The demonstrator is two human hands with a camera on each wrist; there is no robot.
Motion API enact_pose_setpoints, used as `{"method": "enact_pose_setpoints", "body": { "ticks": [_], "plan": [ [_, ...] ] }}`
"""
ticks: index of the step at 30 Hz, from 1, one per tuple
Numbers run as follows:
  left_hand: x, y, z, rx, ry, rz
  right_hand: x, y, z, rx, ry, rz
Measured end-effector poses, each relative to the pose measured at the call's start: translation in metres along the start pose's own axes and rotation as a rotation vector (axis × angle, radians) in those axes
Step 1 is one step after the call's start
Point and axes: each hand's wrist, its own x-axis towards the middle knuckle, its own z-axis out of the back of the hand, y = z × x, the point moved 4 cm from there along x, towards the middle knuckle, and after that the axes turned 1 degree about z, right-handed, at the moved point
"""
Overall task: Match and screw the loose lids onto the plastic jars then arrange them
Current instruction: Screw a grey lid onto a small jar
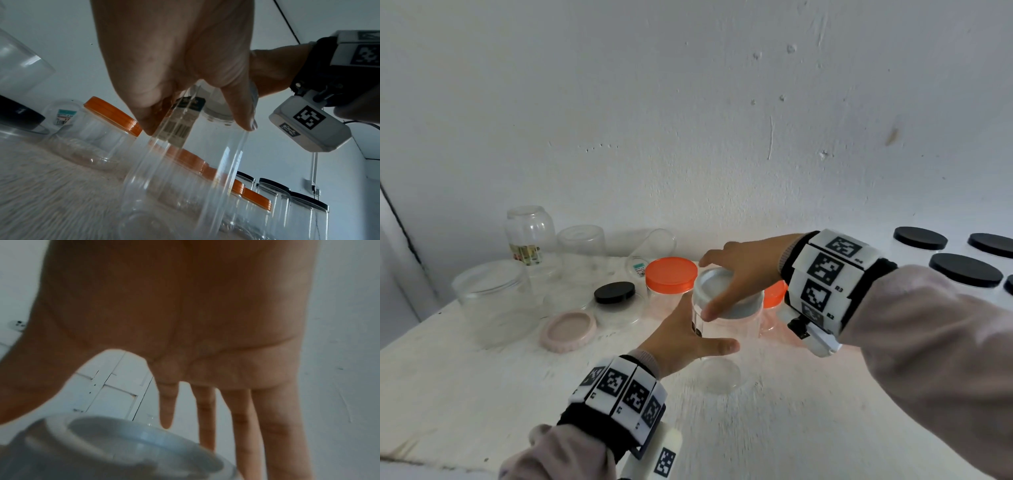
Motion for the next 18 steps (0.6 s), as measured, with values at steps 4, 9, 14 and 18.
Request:
{"method": "enact_pose_setpoints", "body": {
  "ticks": [4, 9, 14, 18],
  "plan": [
    [0.0004, 0.0022, 0.0005, 0.002, -0.006, 0.028, -0.0033, 0.0025, 0.0052, 0.062, 0.044, 0.089],
    [-0.0008, 0.0019, 0.0002, 0.003, -0.024, 0.019, -0.0015, 0.0032, 0.0039, 0.020, -0.050, 0.000],
    [-0.0005, 0.0018, 0.0002, 0.007, -0.015, 0.014, -0.0039, -0.0004, 0.0050, 0.035, 0.009, -0.007],
    [-0.0004, 0.0008, -0.0006, -0.004, -0.009, 0.012, -0.0053, 0.0008, 0.0067, 0.077, 0.036, 0.078]
  ]
}}
